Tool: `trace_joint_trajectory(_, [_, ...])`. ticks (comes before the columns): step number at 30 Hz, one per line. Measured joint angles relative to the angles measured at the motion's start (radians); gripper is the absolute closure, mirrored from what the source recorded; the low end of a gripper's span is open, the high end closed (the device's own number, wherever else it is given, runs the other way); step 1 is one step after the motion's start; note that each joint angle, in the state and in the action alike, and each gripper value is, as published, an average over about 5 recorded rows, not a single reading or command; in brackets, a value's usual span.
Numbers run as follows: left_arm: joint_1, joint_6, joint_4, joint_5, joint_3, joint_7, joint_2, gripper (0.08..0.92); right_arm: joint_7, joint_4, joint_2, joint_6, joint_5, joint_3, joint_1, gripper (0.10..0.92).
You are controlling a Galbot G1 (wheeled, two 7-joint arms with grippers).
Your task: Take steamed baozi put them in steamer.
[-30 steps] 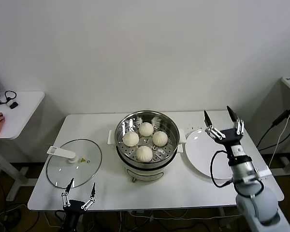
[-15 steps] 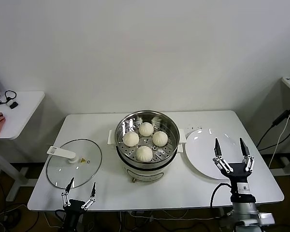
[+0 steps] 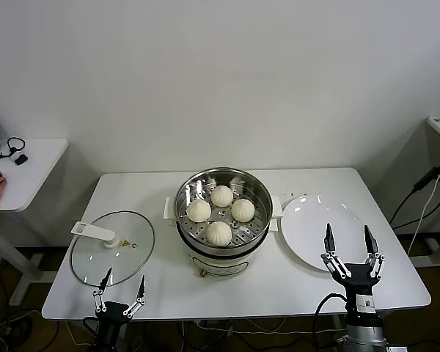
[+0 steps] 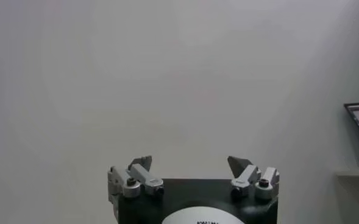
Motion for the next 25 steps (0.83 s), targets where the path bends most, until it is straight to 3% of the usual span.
trace_joint_trajectory(25, [-0.007,0.004,0.009,0.001,0.003,0.004,0.002,0.177,0.018,-0.006,0.017,0.021,-0.021,-0.026,-0.013,0.203])
